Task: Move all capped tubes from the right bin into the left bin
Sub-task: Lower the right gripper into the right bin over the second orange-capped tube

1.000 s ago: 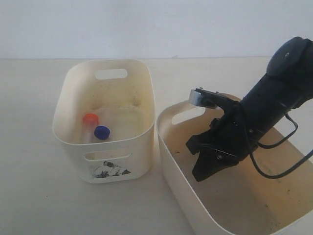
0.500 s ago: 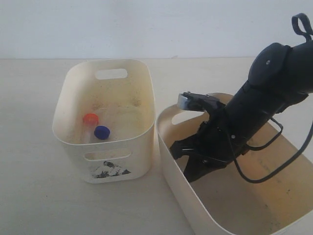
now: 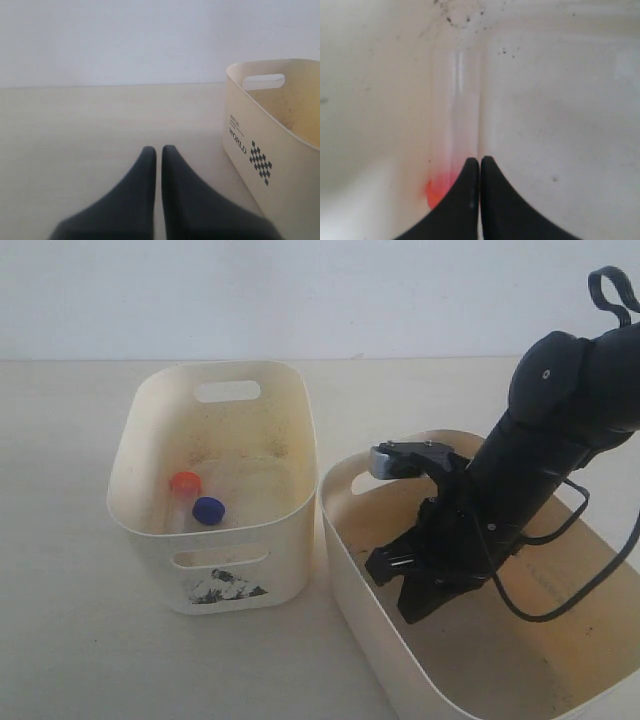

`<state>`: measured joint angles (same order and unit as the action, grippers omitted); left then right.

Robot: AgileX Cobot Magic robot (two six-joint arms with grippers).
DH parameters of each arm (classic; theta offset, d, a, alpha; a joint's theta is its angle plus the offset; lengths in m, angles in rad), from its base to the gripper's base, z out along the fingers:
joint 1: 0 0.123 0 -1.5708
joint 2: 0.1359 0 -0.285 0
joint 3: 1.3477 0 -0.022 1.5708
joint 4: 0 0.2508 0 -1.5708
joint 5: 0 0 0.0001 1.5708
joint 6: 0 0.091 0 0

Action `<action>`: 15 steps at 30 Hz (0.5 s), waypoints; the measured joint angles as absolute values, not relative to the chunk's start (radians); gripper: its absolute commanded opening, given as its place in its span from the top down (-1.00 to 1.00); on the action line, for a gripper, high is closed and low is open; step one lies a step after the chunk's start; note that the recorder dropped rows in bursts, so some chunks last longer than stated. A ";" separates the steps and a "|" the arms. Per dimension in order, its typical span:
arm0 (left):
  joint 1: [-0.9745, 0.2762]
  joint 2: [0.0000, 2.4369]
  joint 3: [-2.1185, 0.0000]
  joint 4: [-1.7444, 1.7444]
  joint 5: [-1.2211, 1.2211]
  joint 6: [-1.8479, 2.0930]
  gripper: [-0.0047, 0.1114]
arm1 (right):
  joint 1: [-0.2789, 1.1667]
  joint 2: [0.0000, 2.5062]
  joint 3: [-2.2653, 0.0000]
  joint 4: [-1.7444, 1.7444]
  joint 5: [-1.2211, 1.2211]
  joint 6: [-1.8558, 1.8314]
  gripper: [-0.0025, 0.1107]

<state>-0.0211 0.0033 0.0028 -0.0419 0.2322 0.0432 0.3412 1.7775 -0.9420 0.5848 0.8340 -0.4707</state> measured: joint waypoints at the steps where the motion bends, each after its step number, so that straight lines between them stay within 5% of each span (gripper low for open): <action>1: -0.021 0.003 0.003 -0.042 0.232 0.043 0.84 | 0.341 1.778 -0.942 0.585 0.845 -0.477 0.90; 10: -0.021 0.003 0.003 -0.042 0.232 0.043 0.84 | 0.341 1.779 -0.942 0.584 0.905 -0.520 -0.23; 15: -0.021 0.003 0.003 -0.042 0.232 0.043 0.84 | 0.341 1.779 -0.942 0.584 0.874 -0.522 -0.28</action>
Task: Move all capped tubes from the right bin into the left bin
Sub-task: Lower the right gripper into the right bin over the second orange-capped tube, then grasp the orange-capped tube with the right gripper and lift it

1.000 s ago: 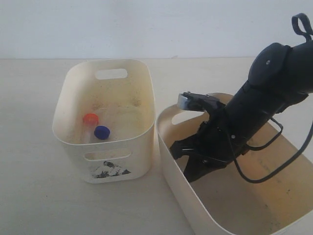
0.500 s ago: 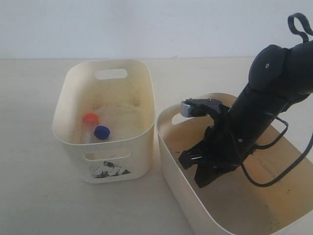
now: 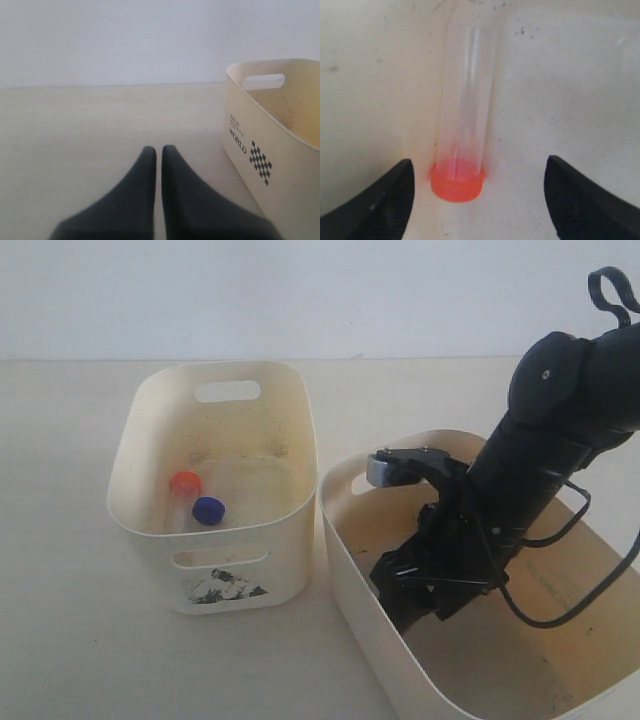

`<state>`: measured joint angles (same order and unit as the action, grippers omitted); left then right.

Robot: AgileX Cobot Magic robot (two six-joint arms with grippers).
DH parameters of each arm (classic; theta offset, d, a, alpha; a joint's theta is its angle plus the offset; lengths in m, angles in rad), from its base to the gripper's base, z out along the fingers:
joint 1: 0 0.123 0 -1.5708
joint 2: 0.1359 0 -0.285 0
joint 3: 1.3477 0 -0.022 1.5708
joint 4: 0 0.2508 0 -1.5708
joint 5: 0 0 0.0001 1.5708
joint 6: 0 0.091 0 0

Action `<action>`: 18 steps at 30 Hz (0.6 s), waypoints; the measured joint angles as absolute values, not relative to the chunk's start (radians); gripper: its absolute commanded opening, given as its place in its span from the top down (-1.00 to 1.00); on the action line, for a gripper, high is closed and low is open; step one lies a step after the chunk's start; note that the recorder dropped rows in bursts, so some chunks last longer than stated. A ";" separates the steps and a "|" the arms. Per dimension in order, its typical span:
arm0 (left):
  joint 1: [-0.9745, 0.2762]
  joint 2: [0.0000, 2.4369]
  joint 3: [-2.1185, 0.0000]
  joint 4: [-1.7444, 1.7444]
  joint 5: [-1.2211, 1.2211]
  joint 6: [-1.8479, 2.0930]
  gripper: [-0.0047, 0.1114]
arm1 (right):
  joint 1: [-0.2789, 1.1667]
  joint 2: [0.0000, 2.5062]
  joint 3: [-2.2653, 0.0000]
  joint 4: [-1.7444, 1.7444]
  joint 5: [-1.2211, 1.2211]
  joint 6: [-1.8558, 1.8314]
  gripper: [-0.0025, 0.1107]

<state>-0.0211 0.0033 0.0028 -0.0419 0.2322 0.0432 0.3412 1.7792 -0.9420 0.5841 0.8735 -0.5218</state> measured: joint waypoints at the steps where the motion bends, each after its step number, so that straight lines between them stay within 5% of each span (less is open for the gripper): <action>1: -0.021 0.003 0.003 -0.042 0.232 0.043 0.84 | 0.341 1.779 -0.942 0.584 0.867 -0.522 -0.28; 18: -0.021 0.003 0.003 -0.042 0.232 0.043 0.84 | 0.419 1.824 -0.942 0.578 0.748 -0.524 -0.28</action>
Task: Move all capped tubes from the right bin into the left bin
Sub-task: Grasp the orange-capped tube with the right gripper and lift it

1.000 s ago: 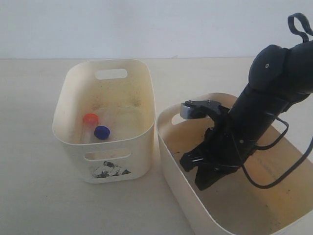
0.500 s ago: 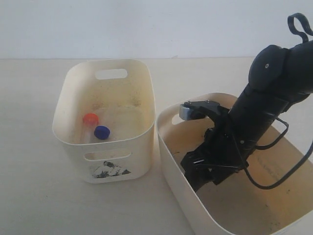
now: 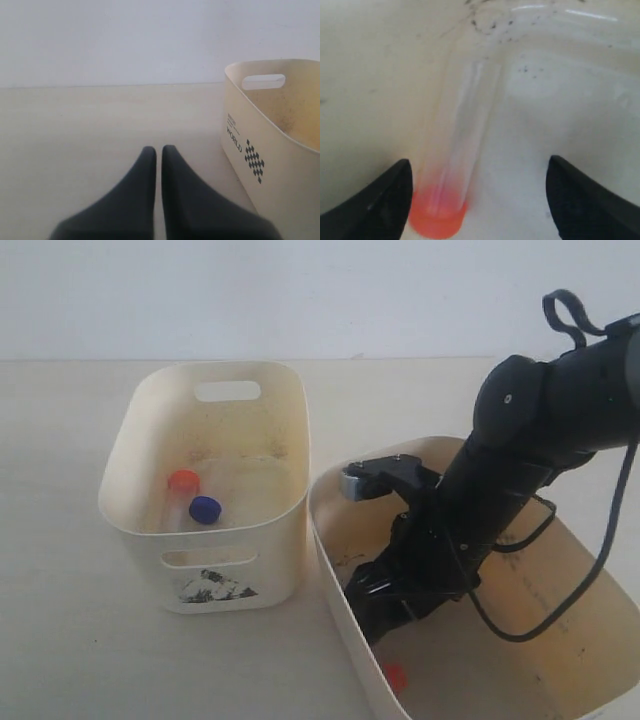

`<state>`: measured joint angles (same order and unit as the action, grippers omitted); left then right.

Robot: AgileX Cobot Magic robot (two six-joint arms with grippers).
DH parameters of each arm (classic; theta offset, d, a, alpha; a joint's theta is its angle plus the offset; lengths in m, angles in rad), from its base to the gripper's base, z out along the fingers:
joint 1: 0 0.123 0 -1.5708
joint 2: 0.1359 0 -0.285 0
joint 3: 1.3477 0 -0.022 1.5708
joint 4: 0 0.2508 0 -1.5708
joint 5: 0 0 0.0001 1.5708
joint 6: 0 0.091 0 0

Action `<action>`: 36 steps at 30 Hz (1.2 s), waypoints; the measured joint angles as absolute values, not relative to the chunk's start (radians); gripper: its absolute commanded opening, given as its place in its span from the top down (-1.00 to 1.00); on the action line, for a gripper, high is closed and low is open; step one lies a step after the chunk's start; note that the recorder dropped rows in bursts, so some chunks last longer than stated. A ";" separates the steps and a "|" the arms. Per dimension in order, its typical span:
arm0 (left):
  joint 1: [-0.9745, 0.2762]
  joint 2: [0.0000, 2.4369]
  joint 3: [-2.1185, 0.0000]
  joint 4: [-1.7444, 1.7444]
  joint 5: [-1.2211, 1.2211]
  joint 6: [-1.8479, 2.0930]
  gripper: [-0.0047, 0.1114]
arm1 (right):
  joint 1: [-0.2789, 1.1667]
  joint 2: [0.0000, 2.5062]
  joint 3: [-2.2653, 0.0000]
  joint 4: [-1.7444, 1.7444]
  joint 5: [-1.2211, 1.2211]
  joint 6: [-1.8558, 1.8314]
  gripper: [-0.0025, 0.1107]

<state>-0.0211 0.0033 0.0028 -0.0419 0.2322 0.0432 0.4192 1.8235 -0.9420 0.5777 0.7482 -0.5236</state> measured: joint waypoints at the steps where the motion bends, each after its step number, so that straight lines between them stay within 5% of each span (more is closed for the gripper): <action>1: -0.021 0.003 0.003 -0.042 0.232 0.043 0.84 | 0.419 1.838 -0.942 0.575 0.734 -0.522 -0.28; 4: -0.021 0.003 0.003 -0.042 0.232 0.043 0.84 | 0.419 1.867 -0.946 0.575 0.716 -0.486 -0.13; 7: -0.021 0.003 0.003 -0.042 0.232 0.043 0.84 | 0.419 1.901 -0.955 0.585 0.706 -0.462 0.22; 11: -0.021 0.003 0.003 -0.042 0.232 0.043 0.84 | 0.415 1.919 -0.958 0.567 0.692 -0.417 0.97; 24: -0.021 0.003 0.003 -0.042 0.232 0.043 0.84 | 0.419 1.887 -1.016 0.450 0.754 -0.300 0.96; 36: -0.021 0.003 0.003 -0.042 0.232 0.043 0.84 | 0.419 1.617 -1.046 0.281 0.757 -0.193 0.96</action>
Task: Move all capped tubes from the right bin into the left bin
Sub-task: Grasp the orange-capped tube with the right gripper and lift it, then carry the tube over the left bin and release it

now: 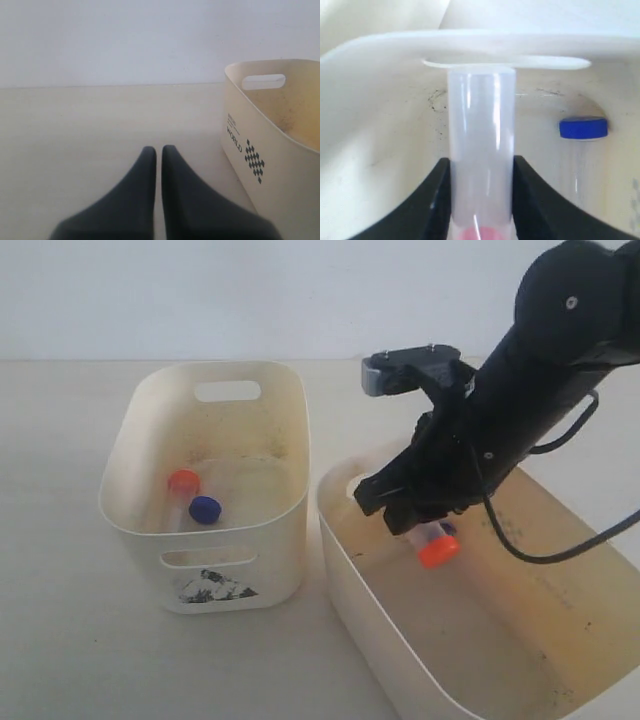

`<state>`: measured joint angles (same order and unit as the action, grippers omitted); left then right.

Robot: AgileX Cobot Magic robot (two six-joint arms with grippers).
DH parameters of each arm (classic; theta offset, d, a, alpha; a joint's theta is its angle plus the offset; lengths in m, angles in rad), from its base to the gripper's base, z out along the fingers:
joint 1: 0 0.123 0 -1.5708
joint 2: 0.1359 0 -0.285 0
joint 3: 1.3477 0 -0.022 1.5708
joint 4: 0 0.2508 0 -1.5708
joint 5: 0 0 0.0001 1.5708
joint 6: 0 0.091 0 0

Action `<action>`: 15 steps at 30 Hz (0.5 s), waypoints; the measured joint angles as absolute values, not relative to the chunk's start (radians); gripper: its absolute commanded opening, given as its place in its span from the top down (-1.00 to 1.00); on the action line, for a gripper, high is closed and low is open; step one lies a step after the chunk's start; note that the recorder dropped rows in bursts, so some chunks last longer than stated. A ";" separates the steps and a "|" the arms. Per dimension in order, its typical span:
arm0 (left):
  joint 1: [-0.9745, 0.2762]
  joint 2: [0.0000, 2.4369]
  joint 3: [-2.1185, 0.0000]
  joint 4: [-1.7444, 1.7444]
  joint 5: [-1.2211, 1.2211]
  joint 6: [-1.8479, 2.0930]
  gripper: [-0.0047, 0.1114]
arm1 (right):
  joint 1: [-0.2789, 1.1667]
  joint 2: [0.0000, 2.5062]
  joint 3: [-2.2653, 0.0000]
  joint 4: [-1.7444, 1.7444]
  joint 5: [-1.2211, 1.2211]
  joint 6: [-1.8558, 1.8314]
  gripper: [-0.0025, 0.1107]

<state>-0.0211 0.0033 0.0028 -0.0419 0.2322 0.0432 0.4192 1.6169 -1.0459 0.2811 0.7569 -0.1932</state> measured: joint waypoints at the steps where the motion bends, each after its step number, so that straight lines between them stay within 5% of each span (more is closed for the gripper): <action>1: -0.021 0.003 0.003 -0.042 0.232 0.043 0.84 | 0.419 1.597 -1.046 0.276 0.759 -0.190 0.96; 8: -0.021 0.003 0.003 -0.042 0.232 0.043 0.84 | 0.419 1.430 -1.046 0.481 0.668 -0.276 0.96; 15: -0.021 0.003 0.003 -0.042 0.232 0.043 0.84 | 0.473 1.447 -1.046 1.377 0.504 -1.109 0.95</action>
